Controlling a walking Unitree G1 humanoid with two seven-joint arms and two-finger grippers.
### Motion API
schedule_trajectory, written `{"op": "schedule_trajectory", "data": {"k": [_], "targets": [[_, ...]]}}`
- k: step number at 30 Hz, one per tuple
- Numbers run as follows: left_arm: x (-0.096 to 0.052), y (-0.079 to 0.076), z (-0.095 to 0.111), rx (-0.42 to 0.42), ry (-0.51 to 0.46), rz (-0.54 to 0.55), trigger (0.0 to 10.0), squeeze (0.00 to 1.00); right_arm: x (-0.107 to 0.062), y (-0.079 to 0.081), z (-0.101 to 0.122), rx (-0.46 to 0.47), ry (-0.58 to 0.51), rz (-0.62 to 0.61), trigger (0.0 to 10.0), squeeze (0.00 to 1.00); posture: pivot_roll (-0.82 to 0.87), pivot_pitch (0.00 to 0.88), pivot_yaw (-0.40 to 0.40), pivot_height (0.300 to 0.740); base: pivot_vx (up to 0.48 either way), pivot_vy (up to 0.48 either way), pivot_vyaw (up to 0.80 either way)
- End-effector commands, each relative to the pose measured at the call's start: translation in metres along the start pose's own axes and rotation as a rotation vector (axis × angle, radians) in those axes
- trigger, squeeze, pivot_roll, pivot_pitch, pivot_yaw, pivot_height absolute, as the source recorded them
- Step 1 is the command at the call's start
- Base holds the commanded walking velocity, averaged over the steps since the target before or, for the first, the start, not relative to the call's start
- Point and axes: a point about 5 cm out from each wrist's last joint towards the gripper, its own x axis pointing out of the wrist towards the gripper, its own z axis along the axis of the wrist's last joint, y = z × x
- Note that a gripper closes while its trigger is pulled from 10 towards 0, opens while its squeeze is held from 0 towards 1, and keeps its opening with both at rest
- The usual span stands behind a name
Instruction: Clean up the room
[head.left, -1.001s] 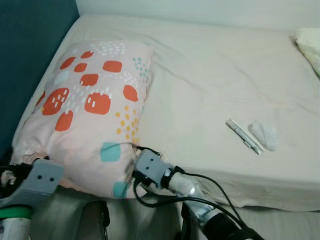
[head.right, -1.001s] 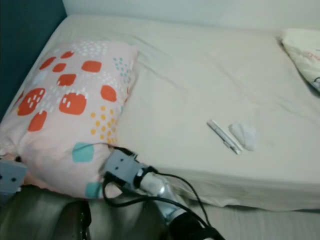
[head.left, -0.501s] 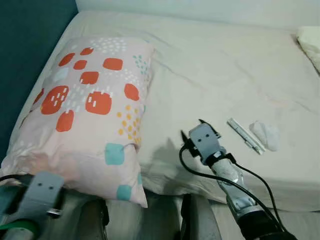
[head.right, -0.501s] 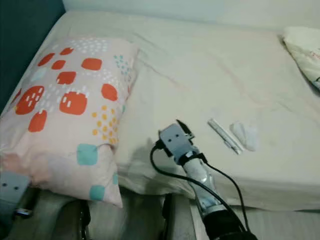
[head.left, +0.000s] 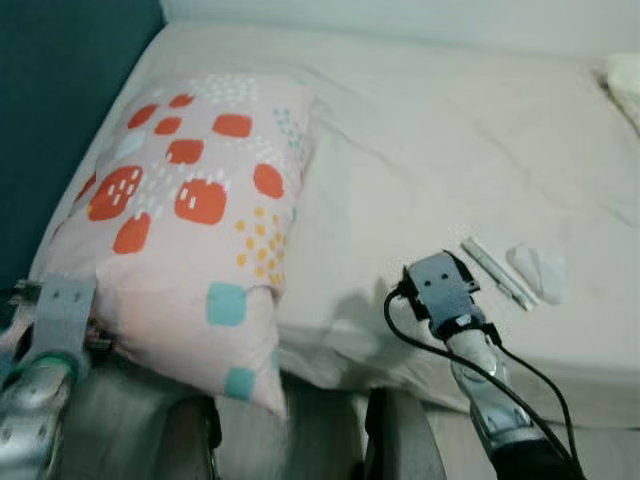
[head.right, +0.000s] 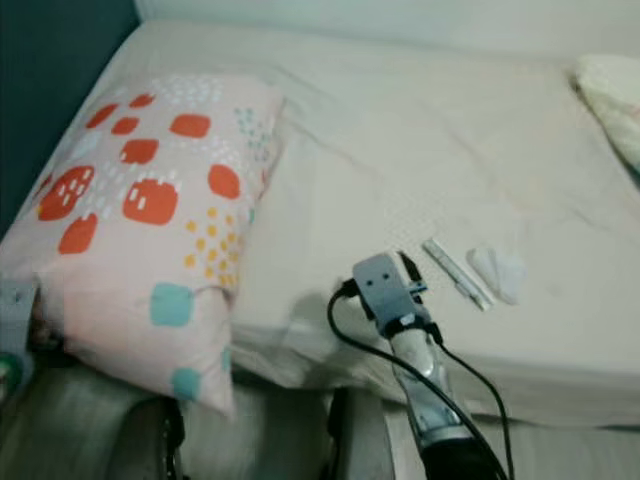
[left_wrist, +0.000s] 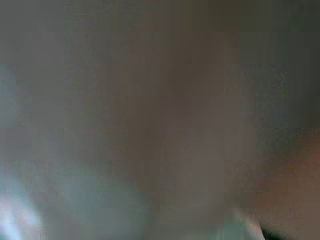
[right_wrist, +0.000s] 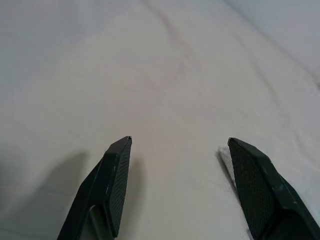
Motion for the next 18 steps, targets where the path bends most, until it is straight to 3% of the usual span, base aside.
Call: {"op": "schedule_trajectory", "data": {"k": [1,3,6,7,12,13,15,18], "targets": [[0.006,-0.01,0.0,0.02,-0.006,-0.079,10.0,0.0,-0.004,-0.002,-0.005,0.005,0.026,-0.018,10.0,0.0,0.02,0.214,0.023,0.565,0.0,0.0,0.0],[0.013,-0.015,0.008,0.021,-0.015,-0.11,10.0,0.0,-0.004,-0.002,-0.003,0.009,0.022,-0.02,10.0,0.0,0.01,0.216,0.028,0.565,0.0,0.0,0.0],[0.031,-0.019,0.053,0.173,-0.145,-0.035,10.0,0.0,-0.004,-0.002,0.003,0.03,-0.006,-0.02,10.0,0.0,-0.01,0.218,0.035,0.565,0.0,0.0,0.0],[0.031,-0.019,0.053,0.173,-0.145,-0.035,10.0,0.0,-0.004,-0.002,0.003,0.03,-0.006,-0.02,10.0,0.0,-0.01,0.218,0.035,0.565,0.0,0.0,0.0],[0.041,-0.014,0.109,0.312,-0.321,0.097,10.0,0.0,-0.007,0.003,0.01,0.057,-0.04,-0.014,10.0,0.0,-0.02,0.218,0.045,0.565,0.0,0.0,0.0],[0.041,-0.014,0.109,0.312,-0.321,0.097,10.0,0.0,-0.007,0.003,0.01,0.057,-0.04,-0.014,10.0,0.0,-0.02,0.218,0.045,0.565,0.0,0.0,0.0],[0.042,-0.004,0.133,0.318,-0.37,0.168,10.0,0.0,-0.008,0.005,0.012,0.066,-0.048,-0.008,10.0,0.0,-0.02,0.216,0.047,0.565,0.0,0.0,0.0],[0.041,0.003,0.148,0.324,-0.411,0.209,10.0,0.0,-0.009,0.006,0.013,0.072,-0.05,-0.004,10.0,0.0,-0.02,0.217,0.047,0.565,0.0,0.0,0.0]]}}
